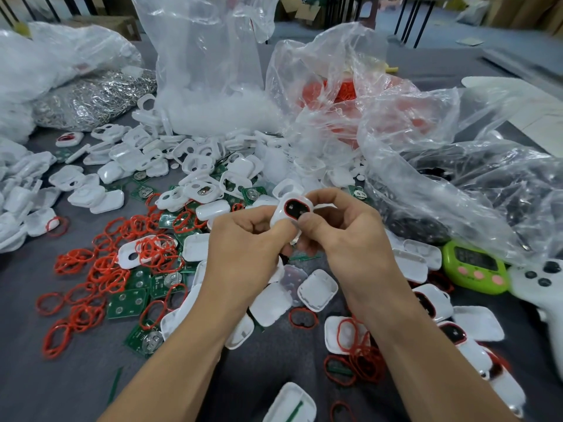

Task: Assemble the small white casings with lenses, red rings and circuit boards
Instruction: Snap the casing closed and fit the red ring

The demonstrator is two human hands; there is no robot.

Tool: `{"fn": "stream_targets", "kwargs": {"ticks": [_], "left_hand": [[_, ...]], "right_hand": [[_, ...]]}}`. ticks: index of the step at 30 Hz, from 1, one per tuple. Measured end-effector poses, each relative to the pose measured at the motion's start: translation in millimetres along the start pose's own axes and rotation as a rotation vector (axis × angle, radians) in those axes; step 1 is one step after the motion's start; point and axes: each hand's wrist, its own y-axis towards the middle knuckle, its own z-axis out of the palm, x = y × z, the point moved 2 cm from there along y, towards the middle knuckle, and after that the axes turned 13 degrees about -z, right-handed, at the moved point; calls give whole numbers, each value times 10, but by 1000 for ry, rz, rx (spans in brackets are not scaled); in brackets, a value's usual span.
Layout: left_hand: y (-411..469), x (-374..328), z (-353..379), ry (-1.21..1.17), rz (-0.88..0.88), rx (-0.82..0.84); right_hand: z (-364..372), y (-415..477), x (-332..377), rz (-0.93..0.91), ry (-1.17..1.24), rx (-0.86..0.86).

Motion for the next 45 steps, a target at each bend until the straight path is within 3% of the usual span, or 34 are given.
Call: {"fn": "stream_targets", "kwargs": {"ticks": [8, 16, 19, 22, 26, 36, 45], "left_hand": [[4, -14, -17, -42, -38, 27], [15, 46, 14, 102, 29, 38], [-44, 30, 20, 237, 96, -43], [-86, -9, 15, 223, 143, -197], [-87, -20, 0, 242, 146, -305], [-19, 57, 1, 332, 111, -252], [17, 60, -24, 262, 62, -82]], "right_hand": [[30, -25, 21, 12, 3, -4], [-27, 2, 37, -5, -86, -38], [-83, 14, 77, -87, -292, -44], [-125, 10, 105, -161, -484, -28], [-139, 13, 121, -185, -522, -9], [-131, 22, 12, -61, -554, 11], [-100, 18, -111, 107, -383, 15]]}}
